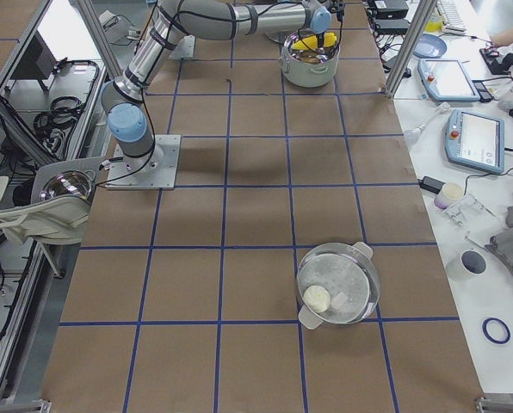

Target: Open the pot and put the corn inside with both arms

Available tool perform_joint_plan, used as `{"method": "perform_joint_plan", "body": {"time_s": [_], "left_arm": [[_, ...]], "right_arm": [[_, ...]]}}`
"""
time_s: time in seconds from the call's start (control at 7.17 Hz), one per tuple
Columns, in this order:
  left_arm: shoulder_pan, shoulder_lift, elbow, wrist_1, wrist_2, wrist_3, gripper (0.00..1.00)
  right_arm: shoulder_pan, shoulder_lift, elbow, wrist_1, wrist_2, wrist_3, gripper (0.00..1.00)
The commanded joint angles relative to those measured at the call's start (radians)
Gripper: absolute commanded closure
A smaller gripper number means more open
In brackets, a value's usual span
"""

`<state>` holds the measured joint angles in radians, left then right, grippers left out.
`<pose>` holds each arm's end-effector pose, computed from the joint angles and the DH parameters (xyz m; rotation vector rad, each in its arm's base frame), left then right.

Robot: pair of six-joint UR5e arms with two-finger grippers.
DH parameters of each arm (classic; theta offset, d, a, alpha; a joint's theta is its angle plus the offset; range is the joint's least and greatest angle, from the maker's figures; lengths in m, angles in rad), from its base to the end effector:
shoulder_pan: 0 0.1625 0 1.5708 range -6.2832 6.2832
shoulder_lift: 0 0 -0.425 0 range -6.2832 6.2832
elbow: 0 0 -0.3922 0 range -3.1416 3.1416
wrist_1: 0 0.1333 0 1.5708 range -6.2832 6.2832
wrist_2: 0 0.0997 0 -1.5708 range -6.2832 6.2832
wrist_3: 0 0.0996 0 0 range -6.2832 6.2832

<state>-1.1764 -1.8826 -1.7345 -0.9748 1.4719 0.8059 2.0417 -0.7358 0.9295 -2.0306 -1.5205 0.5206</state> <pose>0.0945 -0.5997 0.3011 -0.6463 -3.0510 0.2424 0.4963 -0.6700 0.3025 0.0635 2.9542 -0.3125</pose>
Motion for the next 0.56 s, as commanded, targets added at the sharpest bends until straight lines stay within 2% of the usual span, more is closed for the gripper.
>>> {"method": "perform_joint_plan", "body": {"time_s": [0.0, 0.14, 0.28, 0.42], "left_arm": [[-0.041, 0.033, 0.236, -0.303, 0.001, -0.022, 0.00], [-0.084, 0.054, 0.309, -0.411, 0.005, -0.075, 0.00], [-0.118, 0.094, 0.344, -0.497, 0.057, -0.150, 0.00], [-0.139, 0.156, 0.345, -0.575, 0.070, -0.206, 0.00]], "right_arm": [[0.000, 0.006, 0.034, -0.040, 0.000, -0.001, 0.58], [0.000, 0.003, 0.063, -0.072, 0.000, -0.002, 0.41], [0.001, 0.003, 0.069, -0.086, -0.001, -0.010, 0.17], [0.002, 0.003, 0.069, -0.091, -0.001, -0.010, 0.08]]}}
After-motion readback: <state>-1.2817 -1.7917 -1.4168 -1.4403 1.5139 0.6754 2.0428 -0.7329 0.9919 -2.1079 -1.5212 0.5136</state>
